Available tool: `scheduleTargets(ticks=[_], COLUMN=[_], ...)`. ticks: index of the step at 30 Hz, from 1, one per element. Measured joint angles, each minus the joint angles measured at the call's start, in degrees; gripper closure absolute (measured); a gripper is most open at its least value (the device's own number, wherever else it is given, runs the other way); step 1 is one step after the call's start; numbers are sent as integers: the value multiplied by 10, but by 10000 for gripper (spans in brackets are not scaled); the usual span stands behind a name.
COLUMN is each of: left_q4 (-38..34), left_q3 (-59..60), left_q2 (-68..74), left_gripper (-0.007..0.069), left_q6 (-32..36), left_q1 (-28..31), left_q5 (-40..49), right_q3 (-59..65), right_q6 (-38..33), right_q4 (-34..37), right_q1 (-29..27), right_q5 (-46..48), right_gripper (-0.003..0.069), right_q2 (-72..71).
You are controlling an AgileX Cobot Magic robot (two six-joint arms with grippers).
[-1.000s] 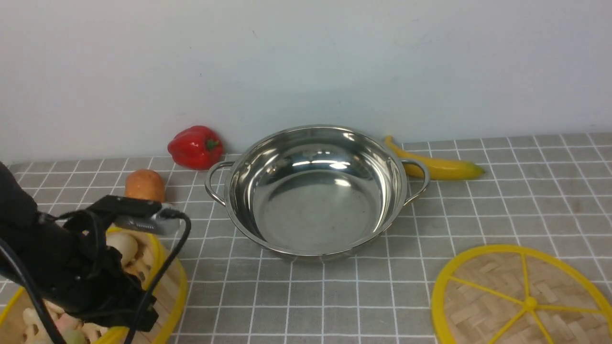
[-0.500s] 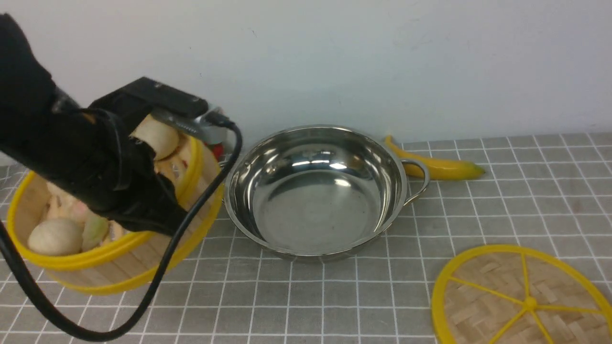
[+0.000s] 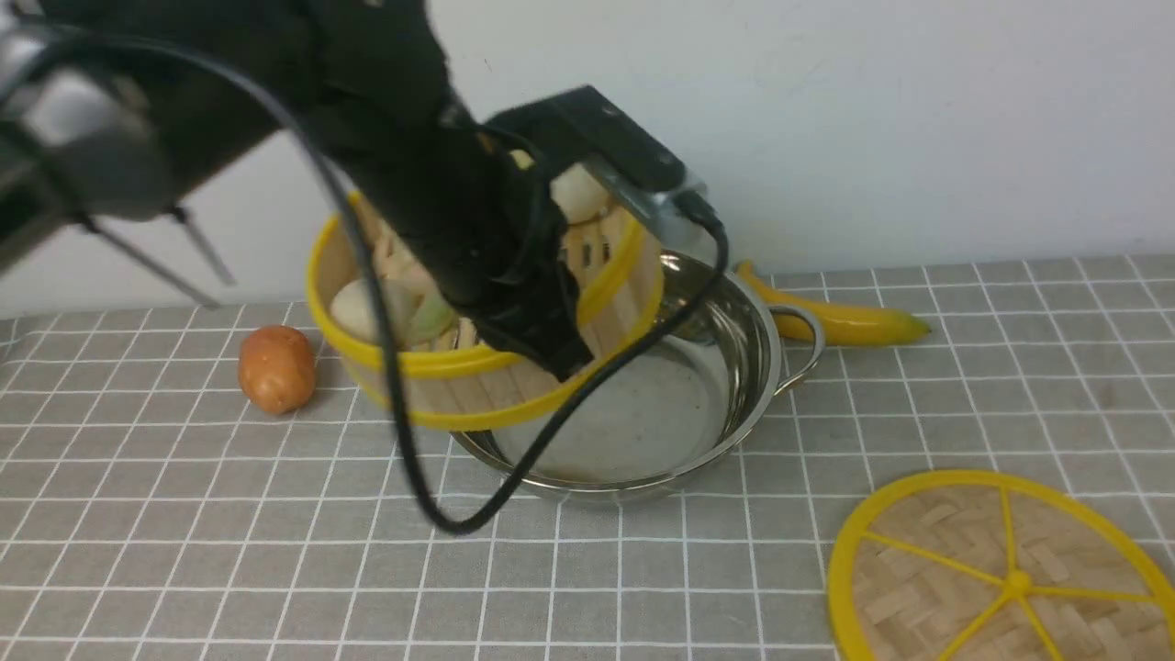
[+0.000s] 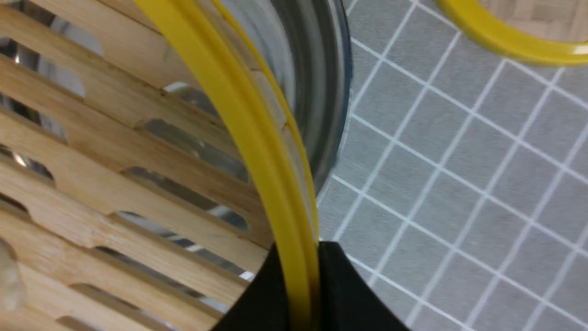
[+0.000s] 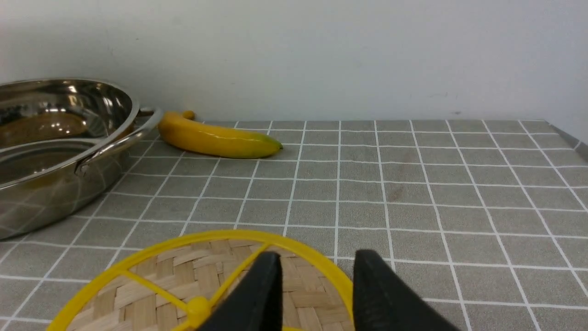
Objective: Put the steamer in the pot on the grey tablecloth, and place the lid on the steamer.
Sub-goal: 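Place the bamboo steamer basket with dumplings into the steel pot with the left gripper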
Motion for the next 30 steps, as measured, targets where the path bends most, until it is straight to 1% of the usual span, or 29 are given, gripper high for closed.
scheduleTargets(ticks=[5, 9, 11, 15, 21, 30], left_q4=[15, 15, 12, 10, 4, 6], left_q3=[-42, -45, -45, -45, -47, -47], left_q2=[72, 100, 119, 132, 142, 179], left_gripper=[591, 591, 591, 591, 591, 591], left_q6=[58, 82, 113, 138, 151, 154], left_q1=[-1, -2, -4, -13, -25, -25], left_q5=[-2, -2, -1, -14, -47, -56], right_q3=[0, 0, 0, 0, 0, 0], right_q6=[0, 0, 0, 0, 0, 0], right_q4=[0, 0, 0, 0, 0, 0], right_q1=[0, 0, 0, 0, 0, 0], right_q5=[0, 0, 0, 0, 0, 0], right_gripper=[417, 417, 417, 417, 417, 417], right_q2=[0, 0, 0, 0, 0, 0])
